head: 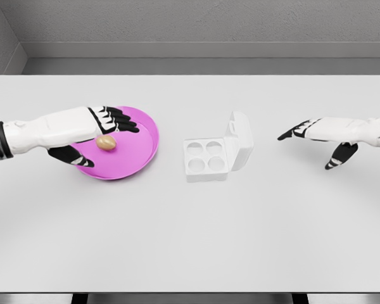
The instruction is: Pack egg into the box and close the box lid
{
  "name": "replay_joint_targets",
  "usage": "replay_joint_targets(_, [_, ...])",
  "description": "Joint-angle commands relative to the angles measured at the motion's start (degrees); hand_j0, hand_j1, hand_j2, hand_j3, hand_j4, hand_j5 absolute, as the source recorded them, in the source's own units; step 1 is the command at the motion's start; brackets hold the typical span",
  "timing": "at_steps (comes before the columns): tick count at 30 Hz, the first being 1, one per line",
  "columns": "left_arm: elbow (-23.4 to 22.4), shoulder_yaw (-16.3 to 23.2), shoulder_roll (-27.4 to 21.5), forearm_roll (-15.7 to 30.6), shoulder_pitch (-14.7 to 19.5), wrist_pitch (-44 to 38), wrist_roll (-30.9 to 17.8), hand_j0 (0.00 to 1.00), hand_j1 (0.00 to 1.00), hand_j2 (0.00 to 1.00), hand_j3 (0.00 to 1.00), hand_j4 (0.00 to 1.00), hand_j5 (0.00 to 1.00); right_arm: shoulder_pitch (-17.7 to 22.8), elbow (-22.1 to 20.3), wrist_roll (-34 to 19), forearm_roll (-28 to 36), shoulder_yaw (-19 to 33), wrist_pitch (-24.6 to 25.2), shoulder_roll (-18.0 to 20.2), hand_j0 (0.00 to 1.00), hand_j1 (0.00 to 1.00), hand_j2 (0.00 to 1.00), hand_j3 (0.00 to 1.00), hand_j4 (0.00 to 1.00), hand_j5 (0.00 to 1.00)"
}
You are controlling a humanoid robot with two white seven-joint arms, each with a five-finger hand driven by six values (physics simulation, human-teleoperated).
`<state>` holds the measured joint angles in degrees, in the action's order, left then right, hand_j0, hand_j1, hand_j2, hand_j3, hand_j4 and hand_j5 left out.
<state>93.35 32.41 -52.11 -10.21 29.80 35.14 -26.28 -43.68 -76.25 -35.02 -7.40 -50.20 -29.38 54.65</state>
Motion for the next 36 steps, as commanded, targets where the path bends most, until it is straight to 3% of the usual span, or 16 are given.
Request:
replay_joint_targets(1, [-0.28,0.29,-1.33,-0.07,0.0,-0.14,-0.09,1.0,1.0,1.0,1.0,1.0,1.0,0.0,0.05,0.02,-0.15,-0.08,-0.41,0.01,1.0,1.0,1.0,1.0,1.0,1.0])
replay_joint_targets(3, [-0.54,-0.5,-2.21,-0.25,1.05,-0.14,-0.53,1.0,1.0,1.0,1.0,1.0,1.0,0.0,0.05,0.02,-0.51,-0.16,-0.41,-0.07,1.0,1.0,1.0,1.0,1.0,1.0])
replay_joint_targets(5, [-1.77,-1.82,-1.51,-0.33,1.14,-0.14,-7.55,1.0,1.0,1.0,1.0,1.0,1.0,-0.09,0.05,0.02,-0.51,-0.16,-0.41,-0.07,1.0,1.0,1.0,1.0,1.0,1.0])
replay_joint_targets(6, [-1.95,-1.73,-1.42,-0.42,1.14,-0.14,-8.72,1.0,1.0,1.0,1.0,1.0,1.0,-0.09,0.13,0.02,-0.51,-0.16,-0.32,-0.07,1.0,1.0,1.0,1.0,1.0,1.0])
replay_joint_targets(9, [-2.83,-1.73,1.04,-5.43,1.32,-0.14,-8.72,1.0,1.0,1.0,1.0,1.0,1.0,0.0,1.63,0.02,-0.42,-0.34,-0.41,0.01,1.0,1.0,1.0,1.0,1.0,1.0])
replay_joint_targets(14, [-6.08,-1.38,4.73,-7.89,3.52,-0.14,-8.72,1.0,1.0,1.0,1.0,1.0,1.0,-0.88,1.54,0.02,-0.6,-0.16,-0.24,0.54,1.0,1.0,1.0,1.0,1.0,1.0])
replay_joint_targets(20, [-12.49,-1.29,6.05,-7.98,4.48,-0.14,-7.03,1.0,1.0,1.0,1.0,1.0,1.0,-2.55,1.19,0.02,-0.6,-0.16,0.03,0.45,1.0,1.0,1.0,1.0,1.0,1.0])
replay_joint_targets(25, [-13.46,-1.21,8.95,-9.21,4.57,-0.14,-7.03,1.0,1.0,1.0,1.0,1.0,1.0,-3.08,0.05,0.02,-0.68,-0.16,0.2,-0.07,1.0,1.0,1.0,1.0,1.0,1.0])
replay_joint_targets(29, [-14.87,-1.03,10.18,-13.95,5.45,-0.14,-7.12,1.0,1.0,1.0,1.0,1.0,1.0,-3.08,0.05,0.02,-0.77,-0.16,0.2,-0.95,1.0,1.0,1.0,1.0,1.0,1.0])
replay_joint_targets(33, [-16.1,-1.03,10.89,-14.04,5.45,-0.14,-7.12,0.94,0.94,0.94,0.94,0.94,0.94,-3.08,-0.04,0.02,-0.86,-0.16,0.2,-1.04,1.0,1.0,1.0,1.0,1.0,1.0])
replay_joint_targets(36, [-19.53,-1.03,12.12,-14.48,6.15,-0.14,-7.12,0.93,0.93,0.93,0.93,0.93,0.93,-3.25,-0.13,0.02,-0.86,-0.25,0.2,-1.39,1.0,1.0,1.0,1.0,1.0,1.0])
